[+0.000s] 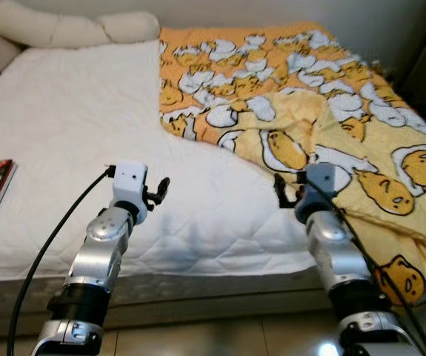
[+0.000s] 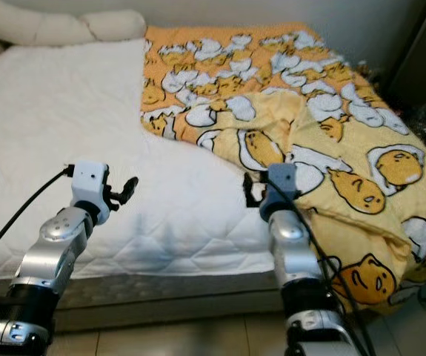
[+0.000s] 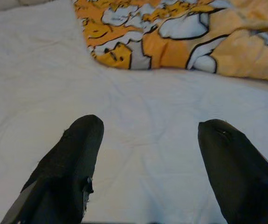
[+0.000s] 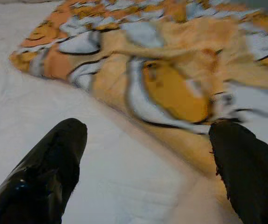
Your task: Clean up the room
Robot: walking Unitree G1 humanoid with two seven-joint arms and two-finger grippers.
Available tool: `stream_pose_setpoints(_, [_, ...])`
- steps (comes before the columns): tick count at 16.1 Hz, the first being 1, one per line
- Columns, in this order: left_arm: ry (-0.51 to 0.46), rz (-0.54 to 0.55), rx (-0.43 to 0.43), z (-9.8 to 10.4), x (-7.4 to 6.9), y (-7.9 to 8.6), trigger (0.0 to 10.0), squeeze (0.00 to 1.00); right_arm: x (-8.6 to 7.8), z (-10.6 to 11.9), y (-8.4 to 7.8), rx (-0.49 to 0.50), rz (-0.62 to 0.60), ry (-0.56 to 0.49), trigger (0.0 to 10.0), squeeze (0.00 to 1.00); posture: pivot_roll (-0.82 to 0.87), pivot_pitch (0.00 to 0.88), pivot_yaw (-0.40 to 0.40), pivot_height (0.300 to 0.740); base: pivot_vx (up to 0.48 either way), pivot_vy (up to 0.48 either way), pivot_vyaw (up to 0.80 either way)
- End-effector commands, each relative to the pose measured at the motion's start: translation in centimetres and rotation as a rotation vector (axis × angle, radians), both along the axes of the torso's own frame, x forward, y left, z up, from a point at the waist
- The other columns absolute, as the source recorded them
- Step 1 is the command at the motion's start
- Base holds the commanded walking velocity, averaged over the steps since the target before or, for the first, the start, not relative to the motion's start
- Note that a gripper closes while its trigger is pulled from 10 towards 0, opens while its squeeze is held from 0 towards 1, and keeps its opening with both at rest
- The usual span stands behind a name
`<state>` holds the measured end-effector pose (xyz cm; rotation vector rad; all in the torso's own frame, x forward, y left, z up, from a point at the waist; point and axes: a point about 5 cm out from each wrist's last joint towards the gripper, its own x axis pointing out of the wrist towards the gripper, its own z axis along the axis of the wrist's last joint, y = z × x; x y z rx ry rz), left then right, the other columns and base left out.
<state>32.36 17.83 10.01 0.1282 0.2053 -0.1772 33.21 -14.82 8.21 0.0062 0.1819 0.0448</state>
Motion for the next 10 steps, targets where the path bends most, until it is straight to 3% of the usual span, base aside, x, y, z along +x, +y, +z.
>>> stream_pose_setpoints(1, [-0.003, -0.003, -0.004, 0.09, 0.03, 0.02, 10.0, 0.0, 0.0, 0.04, 0.02, 0.0, 0.005, 0.009, 10.0, 0.0, -0.02, 0.0, 0.024, 0.74, 0.307, 0.0, 0.0])
stream_pose_setpoints(4, [0.0, -0.005, -0.006, -0.01, -0.05, -0.03, 10.0, 0.0, -0.06, -0.07, -0.1, -0.016, 0.005, 0.015, 10.0, 0.0, -0.02, 0.0, 0.025, 0.74, 0.32, 0.0, -0.73])
stream_pose_setpoints(10, [0.009, -0.009, -0.004, -0.24, -0.16, -0.05, 10.0, 0.0, -0.12, -0.25, -0.03, -0.026, 0.014, 0.026, 10.0, 0.0, -0.02, 0.0, 0.021, 0.74, 0.317, 0.0, 0.0])
